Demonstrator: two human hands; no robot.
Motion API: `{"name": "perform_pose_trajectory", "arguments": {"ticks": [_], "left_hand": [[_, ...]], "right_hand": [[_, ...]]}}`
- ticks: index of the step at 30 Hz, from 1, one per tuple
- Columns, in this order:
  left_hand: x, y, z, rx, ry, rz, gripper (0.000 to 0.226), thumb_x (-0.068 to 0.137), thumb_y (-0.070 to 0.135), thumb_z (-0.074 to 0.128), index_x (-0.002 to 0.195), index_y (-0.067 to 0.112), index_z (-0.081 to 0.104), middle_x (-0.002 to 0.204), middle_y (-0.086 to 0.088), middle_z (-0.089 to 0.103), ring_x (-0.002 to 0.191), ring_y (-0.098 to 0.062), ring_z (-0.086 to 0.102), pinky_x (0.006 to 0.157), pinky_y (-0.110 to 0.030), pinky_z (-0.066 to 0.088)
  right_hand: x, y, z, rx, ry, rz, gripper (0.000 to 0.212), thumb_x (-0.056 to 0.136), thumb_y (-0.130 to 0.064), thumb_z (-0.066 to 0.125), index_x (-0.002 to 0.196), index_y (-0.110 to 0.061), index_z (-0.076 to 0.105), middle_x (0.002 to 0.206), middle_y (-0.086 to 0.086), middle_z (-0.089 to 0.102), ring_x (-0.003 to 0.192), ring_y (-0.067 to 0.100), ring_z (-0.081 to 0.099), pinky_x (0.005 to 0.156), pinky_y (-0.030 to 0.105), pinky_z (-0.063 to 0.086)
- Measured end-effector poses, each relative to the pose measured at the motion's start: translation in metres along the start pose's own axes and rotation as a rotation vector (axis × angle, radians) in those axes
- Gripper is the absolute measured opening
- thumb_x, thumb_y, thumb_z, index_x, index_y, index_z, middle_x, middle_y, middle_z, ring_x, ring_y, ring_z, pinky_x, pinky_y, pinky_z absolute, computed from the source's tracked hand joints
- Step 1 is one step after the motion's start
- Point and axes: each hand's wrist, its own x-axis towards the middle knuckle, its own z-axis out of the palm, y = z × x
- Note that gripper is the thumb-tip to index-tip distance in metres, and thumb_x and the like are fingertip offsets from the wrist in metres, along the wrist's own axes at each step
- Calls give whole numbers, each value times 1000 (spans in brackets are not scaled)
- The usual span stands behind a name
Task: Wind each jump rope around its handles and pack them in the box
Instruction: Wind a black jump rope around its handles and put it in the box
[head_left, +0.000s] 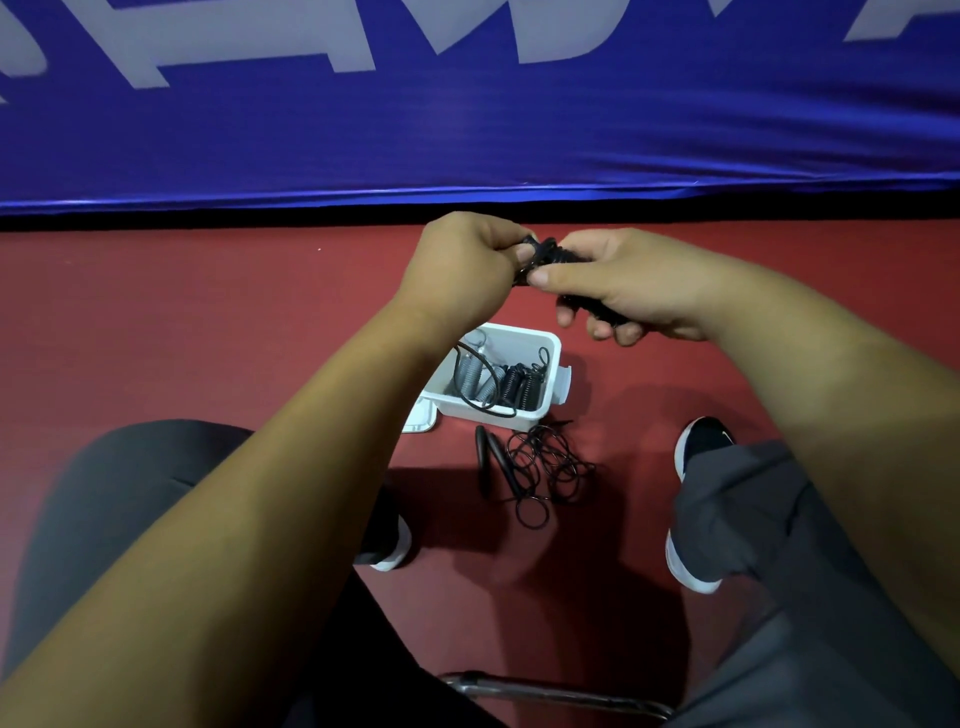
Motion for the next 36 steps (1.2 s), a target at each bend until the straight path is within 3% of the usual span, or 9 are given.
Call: {"name": "perform_pose_trajectory", "arguments": {"ticks": [5, 8, 13, 17, 22, 26, 29, 32, 36], "left_hand": [[-1, 5, -1, 46, 0, 41, 19, 101, 23, 64, 103, 29, 82, 88, 9, 77, 88, -6, 69, 74, -18, 50], [-2, 7, -1, 90, 8, 86, 19, 102, 24, 64, 102, 29, 82, 81, 8, 74, 76, -2, 64, 66, -16, 46], [-1, 3, 0, 13, -4, 16, 21, 103, 23, 64, 113, 27, 81, 89, 15, 76, 82, 10, 66, 73, -11, 44], [-1, 3, -3, 68, -39, 40, 20, 103, 23, 63, 107, 27, 82, 72, 6, 69, 46, 5, 50, 51, -16, 41], [0, 1, -6, 373, -157, 189, 21, 105, 24, 57, 100, 19, 77, 78, -3, 69, 65, -15, 56, 60, -31, 43], [1, -3, 6, 453, -99, 104, 27, 108, 32, 47, 98, 13, 63, 82, -8, 69, 73, -29, 63, 69, -45, 53], [3, 3, 2, 399, -107, -53, 35, 110, 40, 44, 103, 12, 65, 87, -7, 75, 70, -20, 65, 61, -33, 47], [0, 5, -13, 323, -342, -111, 35, 111, 35, 48, 100, 18, 76, 78, 7, 77, 56, -10, 49, 55, -25, 38], [1, -3, -18, 289, -411, -141, 19, 106, 24, 61, 100, 23, 79, 87, 8, 80, 70, -12, 64, 60, -26, 55]], "right_hand": [[-8, -4, -10, 175, -120, 114, 42, 98, -48, 71, 132, -26, 62, 86, 6, 72, 54, 14, 55, 44, 19, 35], [-10, -3, -15, 270, -193, 130, 48, 101, -44, 67, 141, -21, 57, 76, 2, 62, 47, 10, 42, 39, 17, 30], [-6, -2, -10, 146, -163, 74, 15, 103, -35, 68, 114, -26, 66, 74, 3, 53, 48, 13, 37, 47, 22, 24], [-4, 0, -8, 73, -112, 38, 11, 102, -33, 67, 105, -23, 63, 74, 4, 54, 49, 15, 39, 50, 25, 26], [-5, 5, -7, -26, -96, 29, 3, 101, -33, 71, 101, -31, 70, 77, 8, 61, 50, 17, 44, 49, 24, 32], [-1, 7, -7, -160, 43, 24, 14, 99, -34, 72, 108, -24, 66, 78, 6, 70, 54, 20, 52, 46, 27, 40], [3, 11, -9, -234, 140, 16, 13, 98, -34, 73, 104, -27, 65, 80, 8, 74, 54, 22, 55, 45, 29, 43], [6, 15, -9, -268, 168, 15, 12, 98, -33, 74, 103, -27, 65, 83, 11, 76, 52, 22, 55, 45, 30, 43], [7, 18, -6, -320, 144, 16, 12, 98, -32, 75, 103, -25, 67, 80, 11, 77, 49, 23, 53, 43, 29, 42]]}}
